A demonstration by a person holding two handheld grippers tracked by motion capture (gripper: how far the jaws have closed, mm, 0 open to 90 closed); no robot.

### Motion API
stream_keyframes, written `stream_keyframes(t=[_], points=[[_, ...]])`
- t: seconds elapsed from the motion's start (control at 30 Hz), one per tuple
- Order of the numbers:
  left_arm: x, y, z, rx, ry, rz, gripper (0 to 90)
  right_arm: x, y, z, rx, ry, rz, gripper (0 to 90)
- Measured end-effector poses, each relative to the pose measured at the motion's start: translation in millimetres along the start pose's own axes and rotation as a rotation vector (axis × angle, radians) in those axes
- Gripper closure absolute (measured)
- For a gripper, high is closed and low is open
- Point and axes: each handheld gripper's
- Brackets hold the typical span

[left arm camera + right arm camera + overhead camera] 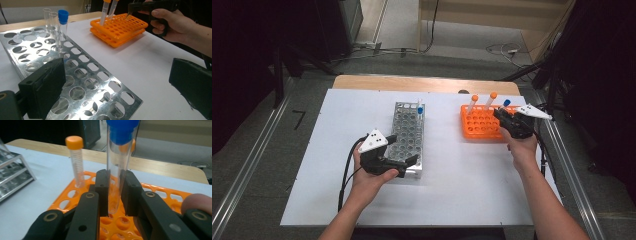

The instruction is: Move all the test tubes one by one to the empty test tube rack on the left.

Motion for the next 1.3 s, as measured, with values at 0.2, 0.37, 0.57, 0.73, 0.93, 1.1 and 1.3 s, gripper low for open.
stream_keyframes(t=[0.2, 0.37, 0.57, 0.73, 0.93, 1.1, 1.3], points=[[0.6, 1.9, 1.0, -0.003, -0.001, 0.004, 0.9, 1.6, -16.2, -14.2, 0.046, 0.009, -0.032, 75.0], [1.4, 4.2, 1.5, -0.007, 0.003, 0.004, 0.9, -5.5, -29.1, -22.8, 0.075, -0.009, -0.052, 75.1], [2.7, 7.0, 2.9, -0.013, 0.002, 0.012, 0.9, -17.9, -46.5, -32.8, 0.122, -0.028, -0.065, 75.0], [4.1, 9.8, 2.9, -0.02, 0.006, 0.015, 0.9, -28.0, -62.5, -42.3, 0.159, -0.042, -0.079, 75.1], [5.6, 13.3, 3.7, -0.027, 0.007, 0.022, 0.9, -37.2, -81.9, -55.1, 0.202, -0.053, -0.097, 75.0], [6.3, 16.4, 4.5, -0.033, 0.004, 0.034, 0.9, -42.4, -94.1, -66.1, 0.236, -0.059, -0.099, 75.0], [7.1, 21.5, 5.4, -0.041, 0.003, 0.047, 0.9, -49.7, -110.0, -76.2, 0.278, -0.077, -0.11, 75.1]])
Point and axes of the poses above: each handheld gripper's, and its own axes: z roughly forward along the jaws, x roughly out of its top, y roughly to its right, and after that the axes turned 5 degrees about z, right-handed
